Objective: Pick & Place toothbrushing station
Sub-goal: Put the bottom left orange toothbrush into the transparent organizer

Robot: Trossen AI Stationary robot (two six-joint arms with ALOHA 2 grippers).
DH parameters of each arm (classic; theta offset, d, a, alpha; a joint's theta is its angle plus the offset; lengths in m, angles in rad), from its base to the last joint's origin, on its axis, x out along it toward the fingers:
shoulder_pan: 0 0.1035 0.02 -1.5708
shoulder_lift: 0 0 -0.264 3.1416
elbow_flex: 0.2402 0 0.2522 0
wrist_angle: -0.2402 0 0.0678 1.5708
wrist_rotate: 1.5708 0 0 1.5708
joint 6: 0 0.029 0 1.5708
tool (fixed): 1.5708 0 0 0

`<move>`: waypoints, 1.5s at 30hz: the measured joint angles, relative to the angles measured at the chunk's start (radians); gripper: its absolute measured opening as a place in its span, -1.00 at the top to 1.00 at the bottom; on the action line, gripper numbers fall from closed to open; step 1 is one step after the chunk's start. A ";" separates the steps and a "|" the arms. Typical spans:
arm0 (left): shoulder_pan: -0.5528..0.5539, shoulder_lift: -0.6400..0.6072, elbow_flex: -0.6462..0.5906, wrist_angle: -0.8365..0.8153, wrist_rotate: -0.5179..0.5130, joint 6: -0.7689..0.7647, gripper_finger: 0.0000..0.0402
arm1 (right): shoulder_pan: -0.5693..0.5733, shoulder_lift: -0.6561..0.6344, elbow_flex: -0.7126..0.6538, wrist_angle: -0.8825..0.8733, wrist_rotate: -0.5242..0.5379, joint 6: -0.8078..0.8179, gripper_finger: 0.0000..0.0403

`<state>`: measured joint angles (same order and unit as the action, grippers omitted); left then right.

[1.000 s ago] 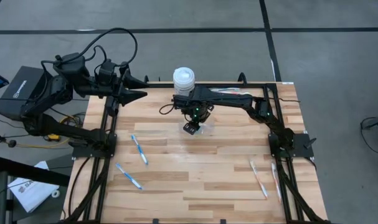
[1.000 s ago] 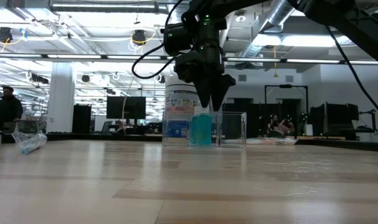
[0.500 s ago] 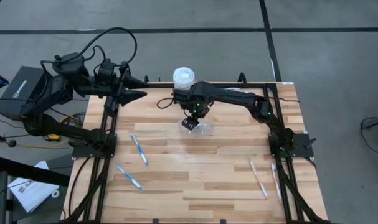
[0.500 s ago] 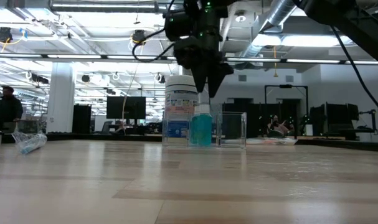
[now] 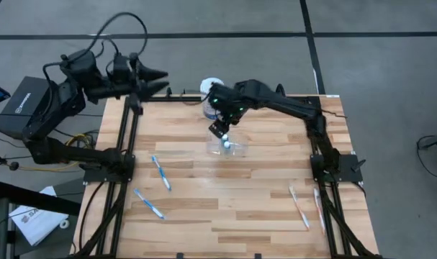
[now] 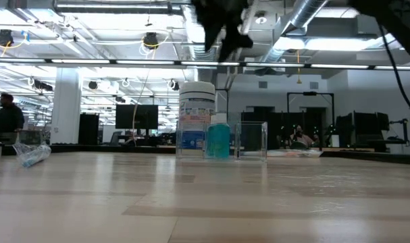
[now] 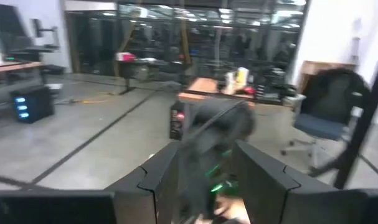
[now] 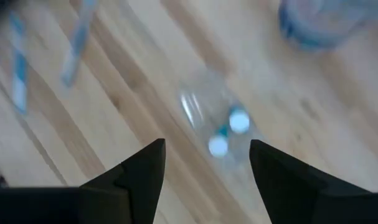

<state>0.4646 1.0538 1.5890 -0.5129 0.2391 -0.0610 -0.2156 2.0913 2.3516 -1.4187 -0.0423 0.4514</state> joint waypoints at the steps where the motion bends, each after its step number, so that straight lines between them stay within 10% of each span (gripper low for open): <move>1: 0.040 0.000 0.000 0.000 0.032 -0.007 0.28 | 0.008 -0.027 0.000 0.024 0.022 0.002 -0.11; 9: 0.296 -0.029 0.000 0.008 0.206 -0.026 0.28 | 0.126 -0.283 0.001 0.140 0.404 0.025 -0.11; 15: 0.499 -0.037 0.000 0.021 0.365 -0.119 0.28 | 0.255 -0.419 -0.007 -0.164 0.707 0.251 -0.11; 21: 0.624 -0.049 0.000 0.203 0.380 -0.262 0.28 | 0.354 -0.619 -0.253 -0.151 0.784 0.328 -0.11; 30: 0.610 -0.080 -0.030 0.458 0.261 -0.470 0.28 | 0.492 -0.972 -0.803 0.501 0.946 0.149 -0.11; 36: 0.448 -0.179 -0.280 0.442 0.109 -0.440 0.34 | 0.467 -1.086 -1.072 1.027 0.846 -0.116 -0.11; 45: 0.106 -0.326 -0.712 0.463 -0.186 -0.495 0.43 | 0.328 -1.144 -1.271 0.888 0.535 0.101 -0.11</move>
<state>0.5704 0.7283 0.8766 -0.0496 0.0526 -0.5556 0.1123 0.9474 1.0803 -0.5306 0.4924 0.5519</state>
